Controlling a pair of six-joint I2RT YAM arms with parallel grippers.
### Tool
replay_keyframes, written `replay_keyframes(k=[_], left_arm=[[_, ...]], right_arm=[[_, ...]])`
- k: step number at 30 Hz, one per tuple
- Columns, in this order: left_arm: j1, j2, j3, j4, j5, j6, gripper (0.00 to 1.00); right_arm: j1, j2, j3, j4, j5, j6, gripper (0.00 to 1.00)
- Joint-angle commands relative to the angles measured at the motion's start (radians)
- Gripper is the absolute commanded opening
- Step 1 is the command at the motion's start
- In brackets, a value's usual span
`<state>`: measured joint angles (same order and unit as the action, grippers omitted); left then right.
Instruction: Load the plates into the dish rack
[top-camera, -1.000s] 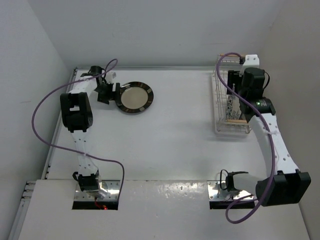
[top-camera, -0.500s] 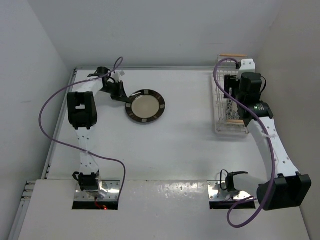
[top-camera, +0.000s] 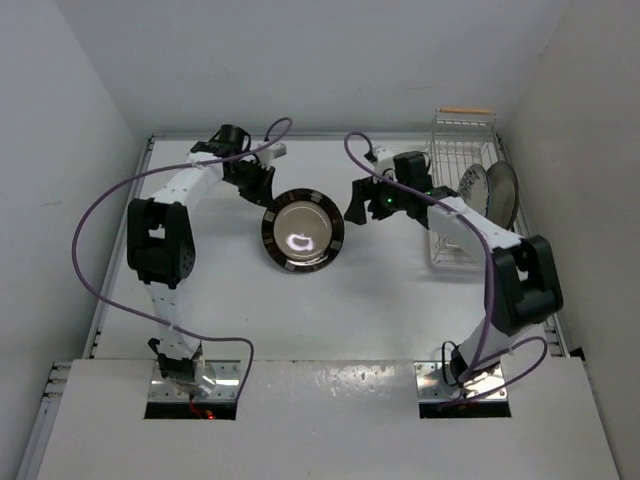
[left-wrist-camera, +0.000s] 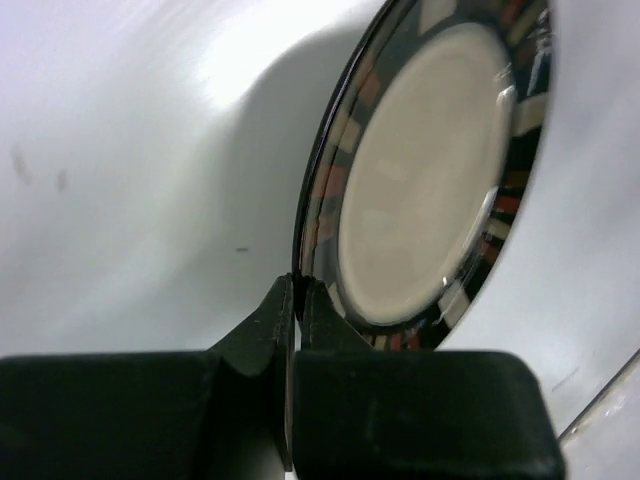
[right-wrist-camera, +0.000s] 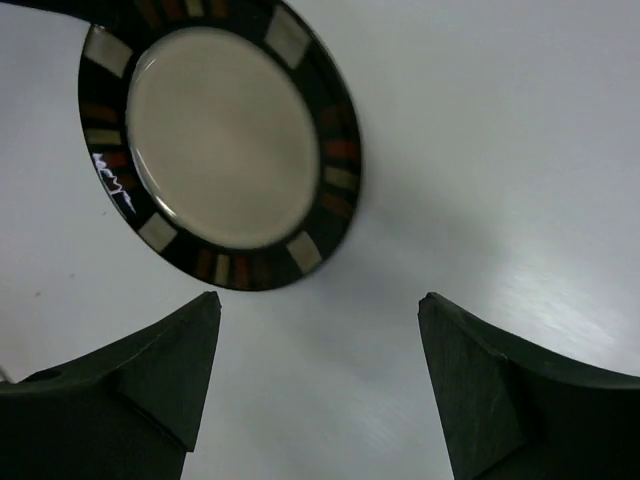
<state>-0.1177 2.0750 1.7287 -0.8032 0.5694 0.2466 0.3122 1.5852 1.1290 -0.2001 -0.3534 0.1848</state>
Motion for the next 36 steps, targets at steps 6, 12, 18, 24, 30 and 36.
replay_keyframes(k=[6,12,18,24,30,36], left_arm=[[-0.123,-0.262,-0.110,-0.022,0.037,0.206,0.00],[-0.143,-0.283,-0.141,-0.022,0.057,0.206,0.00],[-0.152,-0.265,-0.130,-0.022,0.057,0.197,0.00],[-0.134,-0.245,-0.109,-0.022,0.057,0.175,0.00],[-0.113,-0.224,-0.046,-0.013,-0.109,0.096,0.17],[-0.036,-0.251,0.057,-0.013,-0.235,0.008,0.79]], right_arm=[[0.067,0.275,0.057,0.189,-0.196,0.176,0.77],[0.070,0.340,-0.078,0.486,-0.234,0.284,0.69],[0.088,0.381,-0.138,0.716,-0.367,0.455,0.27],[0.116,0.329,-0.221,0.901,-0.449,0.541,0.08],[0.091,0.174,-0.233,0.782,-0.398,0.516,0.00],[0.068,-0.060,-0.091,0.414,-0.113,0.285,0.00]])
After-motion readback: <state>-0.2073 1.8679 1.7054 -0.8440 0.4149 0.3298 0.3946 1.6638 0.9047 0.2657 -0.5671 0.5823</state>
